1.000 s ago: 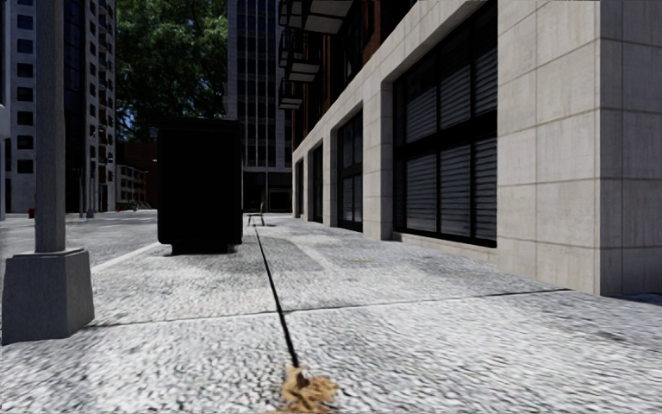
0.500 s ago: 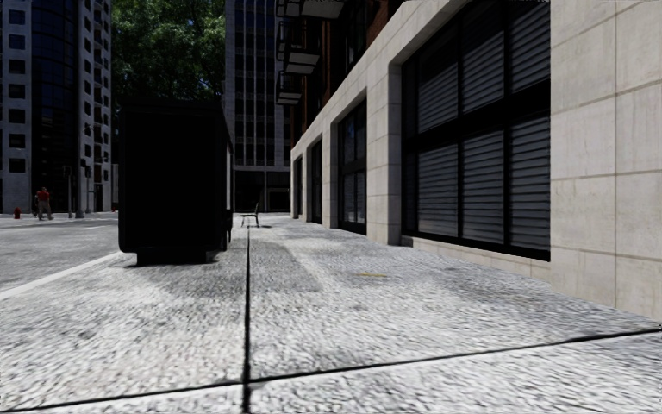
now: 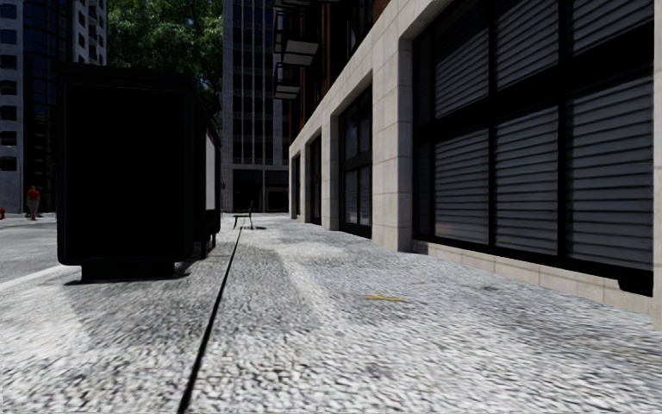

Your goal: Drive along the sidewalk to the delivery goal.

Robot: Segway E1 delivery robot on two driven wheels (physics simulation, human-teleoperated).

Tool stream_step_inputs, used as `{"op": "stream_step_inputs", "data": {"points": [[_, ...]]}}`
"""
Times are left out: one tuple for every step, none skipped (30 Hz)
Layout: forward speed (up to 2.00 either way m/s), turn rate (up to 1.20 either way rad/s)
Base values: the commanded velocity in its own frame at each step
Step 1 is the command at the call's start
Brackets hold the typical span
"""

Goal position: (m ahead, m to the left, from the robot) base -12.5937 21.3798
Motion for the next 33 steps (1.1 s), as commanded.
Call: {"op": "stream_step_inputs", "data": {"points": [[2.0,0.0],[2.0,0.0],[2.0,0.0],[2.0,0.0],[2.0,0.0],[2.0,0.0],[2.0,0.0],[2.0,0.0],[2.0,0.0],[2.0,0.0],[2.0,0.0],[2.0,0.0],[2.0,0.0],[2.0,0.0],[2.0,0.0],[2.0,0.0],[2.0,0.0],[2.0,0.0],[2.0,0.0],[2.0,0.0],[2.0,0.0],[2.0,0.0],[2.0,0.0],[2.0,0.0],[2.0,0.0],[2.0,0.0],[2.0,0.0],[2.0,0.0],[2.0,0.0],[2.0,0.0],[2.0,0.0],[2.0,0.0],[2.0,0.0]]}}
